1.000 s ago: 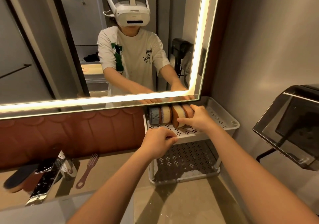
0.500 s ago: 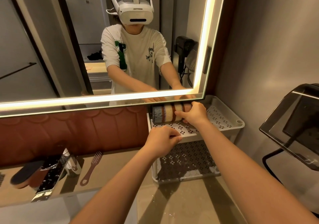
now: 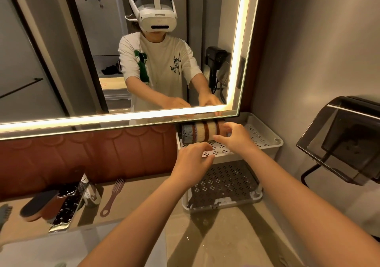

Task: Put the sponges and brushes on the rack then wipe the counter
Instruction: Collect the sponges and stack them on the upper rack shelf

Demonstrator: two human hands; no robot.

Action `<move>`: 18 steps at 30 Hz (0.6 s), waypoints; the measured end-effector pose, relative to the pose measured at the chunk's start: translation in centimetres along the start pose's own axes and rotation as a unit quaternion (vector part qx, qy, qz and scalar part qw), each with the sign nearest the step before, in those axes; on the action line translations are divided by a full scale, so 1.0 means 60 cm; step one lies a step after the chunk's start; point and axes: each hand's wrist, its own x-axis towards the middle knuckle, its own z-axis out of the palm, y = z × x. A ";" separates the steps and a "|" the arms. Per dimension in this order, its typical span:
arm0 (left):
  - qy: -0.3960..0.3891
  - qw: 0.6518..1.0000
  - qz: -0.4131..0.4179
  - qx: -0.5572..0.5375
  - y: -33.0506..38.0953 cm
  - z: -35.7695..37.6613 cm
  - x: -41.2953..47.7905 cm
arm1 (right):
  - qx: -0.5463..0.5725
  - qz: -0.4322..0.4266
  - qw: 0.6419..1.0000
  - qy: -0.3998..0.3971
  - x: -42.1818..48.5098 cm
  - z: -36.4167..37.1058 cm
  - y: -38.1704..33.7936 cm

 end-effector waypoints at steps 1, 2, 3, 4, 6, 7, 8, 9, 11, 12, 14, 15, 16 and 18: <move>0.000 1.000 0.005 0.004 0.002 -0.010 -0.007 | -0.018 -0.015 1.000 0.009 -0.011 -0.002 -0.009; -0.006 1.000 0.006 0.005 0.002 -0.023 -0.016 | -0.028 -0.030 0.999 0.013 -0.024 -0.004 -0.021; -0.017 1.000 0.004 0.006 0.001 -0.038 -0.026 | -0.033 -0.043 0.998 0.010 -0.036 -0.005 -0.035; -0.030 1.000 0.000 0.011 -0.001 -0.052 -0.036 | -0.036 -0.054 0.998 -0.001 -0.048 -0.006 -0.048; -0.055 0.998 -0.004 0.032 -0.013 -0.088 -0.065 | -0.036 -0.081 0.995 -0.035 -0.074 0.003 -0.083; -0.069 0.997 -0.005 0.041 -0.016 -0.102 -0.076 | -0.034 -0.092 0.994 -0.050 -0.086 0.005 -0.095; -0.080 0.996 -0.011 0.044 -0.021 -0.120 -0.090 | -0.032 -0.102 0.992 -0.066 -0.098 0.011 -0.110; -0.088 0.995 -0.020 0.045 -0.028 -0.138 -0.106 | -0.031 -0.113 0.990 -0.084 -0.110 0.020 -0.127; -0.098 0.993 -0.040 0.051 -0.051 -0.172 -0.142 | -0.038 -0.138 0.983 -0.115 -0.133 0.048 -0.158; -0.103 0.992 -0.049 0.057 -0.063 -0.186 -0.158 | -0.043 -0.150 0.980 -0.125 -0.143 0.062 -0.172; -0.111 0.989 -0.071 0.064 -0.094 -0.211 -0.193 | -0.048 -0.168 0.973 -0.148 -0.162 0.099 -0.200; -0.117 0.987 -0.083 0.066 -0.110 -0.222 -0.212 | -0.047 -0.176 0.970 -0.162 -0.170 0.120 -0.213; -0.123 0.986 -0.096 0.065 -0.126 -0.233 -0.230 | -0.049 -0.183 0.966 -0.176 -0.178 0.142 -0.227; -0.131 0.982 -0.120 0.060 -0.160 -0.252 -0.264 | -0.052 -0.196 0.959 -0.199 -0.191 0.184 -0.254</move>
